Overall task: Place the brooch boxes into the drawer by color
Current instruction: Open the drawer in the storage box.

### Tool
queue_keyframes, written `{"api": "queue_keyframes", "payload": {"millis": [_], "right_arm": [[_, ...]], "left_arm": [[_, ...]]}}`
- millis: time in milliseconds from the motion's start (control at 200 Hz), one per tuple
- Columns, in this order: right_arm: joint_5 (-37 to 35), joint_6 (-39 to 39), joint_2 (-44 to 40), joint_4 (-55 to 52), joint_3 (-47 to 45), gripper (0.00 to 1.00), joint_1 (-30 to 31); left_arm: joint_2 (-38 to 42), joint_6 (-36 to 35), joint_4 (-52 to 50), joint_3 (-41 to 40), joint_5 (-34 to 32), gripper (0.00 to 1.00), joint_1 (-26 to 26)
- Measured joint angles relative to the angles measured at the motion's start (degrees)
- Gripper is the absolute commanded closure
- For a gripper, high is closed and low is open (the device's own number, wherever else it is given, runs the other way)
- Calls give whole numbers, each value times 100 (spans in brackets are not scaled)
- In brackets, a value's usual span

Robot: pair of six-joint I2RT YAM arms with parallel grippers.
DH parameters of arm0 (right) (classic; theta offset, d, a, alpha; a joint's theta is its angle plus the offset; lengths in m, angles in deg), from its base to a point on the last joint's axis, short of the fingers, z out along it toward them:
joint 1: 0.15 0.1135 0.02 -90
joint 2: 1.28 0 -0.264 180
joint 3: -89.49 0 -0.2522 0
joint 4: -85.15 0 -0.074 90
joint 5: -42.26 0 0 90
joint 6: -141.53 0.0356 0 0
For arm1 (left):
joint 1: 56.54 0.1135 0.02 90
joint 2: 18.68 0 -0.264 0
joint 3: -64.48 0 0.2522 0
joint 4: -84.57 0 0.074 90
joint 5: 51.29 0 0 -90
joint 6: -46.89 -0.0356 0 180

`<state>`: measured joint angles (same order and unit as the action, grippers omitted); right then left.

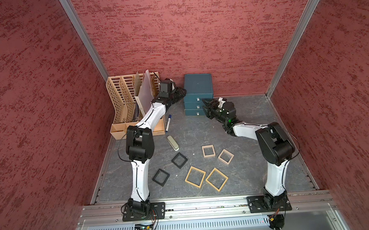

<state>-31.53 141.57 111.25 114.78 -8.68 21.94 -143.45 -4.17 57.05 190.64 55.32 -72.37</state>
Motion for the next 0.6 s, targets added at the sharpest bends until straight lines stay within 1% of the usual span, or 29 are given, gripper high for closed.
{"api": "queue_keyframes", "payload": {"millis": [145, 301, 601], "right_arm": [[-52, 31, 214, -11, 310, 53, 0], [-96, 48, 387, -131, 575, 58, 13], [-114, 61, 717, -444, 1075, 59, 85]], "left_arm": [[74, 24, 122, -146, -15, 58, -63], [125, 26, 138, -205, -42, 58, -79], [125, 24, 81, -186, -66, 56, -83]]}}
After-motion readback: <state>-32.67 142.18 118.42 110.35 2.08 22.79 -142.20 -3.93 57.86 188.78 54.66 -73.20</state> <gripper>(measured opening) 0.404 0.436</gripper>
